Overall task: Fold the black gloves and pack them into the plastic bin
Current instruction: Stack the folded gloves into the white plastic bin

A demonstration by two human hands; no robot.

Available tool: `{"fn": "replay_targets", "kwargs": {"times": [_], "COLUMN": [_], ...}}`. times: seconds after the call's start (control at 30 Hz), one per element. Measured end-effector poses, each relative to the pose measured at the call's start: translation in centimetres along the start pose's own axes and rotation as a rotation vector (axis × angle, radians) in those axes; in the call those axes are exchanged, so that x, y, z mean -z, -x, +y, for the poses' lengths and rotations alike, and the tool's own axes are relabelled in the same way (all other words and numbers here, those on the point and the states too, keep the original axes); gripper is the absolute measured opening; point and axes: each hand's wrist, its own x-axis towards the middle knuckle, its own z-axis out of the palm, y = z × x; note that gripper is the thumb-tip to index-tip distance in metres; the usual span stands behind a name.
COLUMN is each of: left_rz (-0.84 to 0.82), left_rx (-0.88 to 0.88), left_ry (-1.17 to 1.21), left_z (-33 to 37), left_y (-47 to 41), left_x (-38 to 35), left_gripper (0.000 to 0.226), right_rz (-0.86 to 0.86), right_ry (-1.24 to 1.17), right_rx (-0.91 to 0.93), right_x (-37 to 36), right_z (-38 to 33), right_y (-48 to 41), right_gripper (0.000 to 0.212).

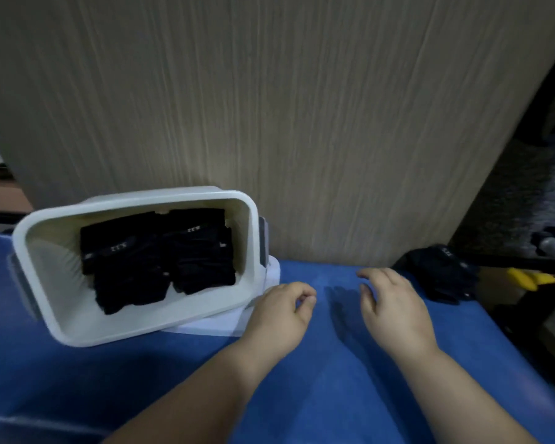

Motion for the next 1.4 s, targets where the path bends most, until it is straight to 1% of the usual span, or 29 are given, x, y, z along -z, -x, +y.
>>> {"fn": "replay_targets", "kwargs": {"times": [0.13, 0.3, 0.47, 0.57, 0.73, 0.87, 1.0, 1.1, 1.17, 1.23, 1.27, 1.33, 1.4], "left_rz": [-0.077, -0.159, -0.206, -0.206, -0.245, -0.279, -0.276, -0.257, -0.25, -0.254, -0.253, -0.23, -0.203], "left_rx": [0.025, 0.065, 0.1, 0.142, 0.251, 0.314, 0.351, 0.395, 0.406, 0.399, 0.385, 0.371, 0.359], "left_ry": [0.083, 0.108, 0.172, 0.224, 0.364, 0.4, 0.458, 0.478, 0.5, 0.518, 0.541, 0.622, 0.717], "left_z": [3.0, 7.4, 10.3, 11.2, 12.1, 12.6, 13.4, 13.5, 13.7, 13.6, 13.7, 13.8, 13.9], "left_y": [-1.7, -3.8, -5.5, -6.9, -8.8, -10.2, -11.3, -11.8, -11.8, -12.1, -12.1, -12.0, -12.1], "left_x": [-3.6, -7.5, -10.9, -12.7, -15.1, -16.6, -16.9, -17.0, -17.0, -17.2, -17.2, -17.0, -16.8], "left_gripper": [0.023, 0.025, 0.023, 0.026, 0.023, 0.035, 0.033, 0.047, 0.049, 0.043, 0.036, 0.022, 0.013], "right_rz": [0.066, 0.249, 0.3, 0.254, 0.034, -0.055, -0.036, -0.009, 0.01, 0.031, 0.041, 0.06, 0.074], "right_ry": [0.022, 0.029, 0.026, 0.011, -0.049, -0.138, -0.176, -0.188, -0.191, -0.193, -0.193, -0.193, -0.192], "right_rx": [-0.094, -0.186, -0.297, -0.322, -0.401, -0.443, -0.467, -0.458, -0.451, -0.443, -0.438, -0.43, -0.423], "right_x": [1.7, 3.9, 5.0, 5.1, 4.4, 3.8, 3.5, 3.4, 3.3, 3.3, 3.3, 3.5, 3.8], "right_z": [3.8, 7.4, 10.6, 11.9, 13.8, 14.6, 14.6, 14.5, 14.5, 14.5, 14.4, 14.2, 13.7], "right_y": [-0.3, -1.2, -1.3, -1.5, -1.9, -2.1, -2.3, -2.3, -2.4, -2.4, -2.4, -2.4, -2.4], "right_gripper": [0.025, 0.024, 0.029, 0.037, 0.049, 0.049, 0.045, 0.042, 0.041, 0.038, 0.037, 0.034, 0.031]}}
